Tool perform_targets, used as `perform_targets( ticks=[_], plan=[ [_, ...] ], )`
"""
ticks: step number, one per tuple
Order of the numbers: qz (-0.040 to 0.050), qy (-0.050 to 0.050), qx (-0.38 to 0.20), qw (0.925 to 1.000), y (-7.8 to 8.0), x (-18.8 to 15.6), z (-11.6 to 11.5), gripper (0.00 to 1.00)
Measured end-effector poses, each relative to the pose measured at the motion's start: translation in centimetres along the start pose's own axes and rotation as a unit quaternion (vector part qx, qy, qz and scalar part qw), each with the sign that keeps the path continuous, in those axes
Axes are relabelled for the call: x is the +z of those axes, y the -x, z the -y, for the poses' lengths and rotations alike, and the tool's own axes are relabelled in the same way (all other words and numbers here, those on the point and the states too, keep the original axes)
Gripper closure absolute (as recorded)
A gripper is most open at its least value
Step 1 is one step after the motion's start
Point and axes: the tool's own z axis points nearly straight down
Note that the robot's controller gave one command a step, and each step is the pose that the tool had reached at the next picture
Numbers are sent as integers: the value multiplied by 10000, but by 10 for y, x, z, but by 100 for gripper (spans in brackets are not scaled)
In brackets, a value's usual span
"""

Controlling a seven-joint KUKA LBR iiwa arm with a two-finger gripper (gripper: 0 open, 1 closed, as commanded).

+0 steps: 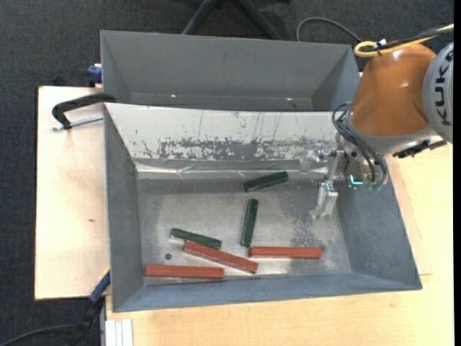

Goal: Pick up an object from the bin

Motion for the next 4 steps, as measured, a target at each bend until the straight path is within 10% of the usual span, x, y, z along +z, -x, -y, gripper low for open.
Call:
perform_targets(
  ticks=[1, 2, 4],
  plan=[
    [1, 2, -245, 9997, -5, 108, -9, 0],
    [20, 11, -111, 9999, -38, 104, -72, 0],
    [76, 8, -224, 9997, 33, 103, -117, 0]
  ],
)
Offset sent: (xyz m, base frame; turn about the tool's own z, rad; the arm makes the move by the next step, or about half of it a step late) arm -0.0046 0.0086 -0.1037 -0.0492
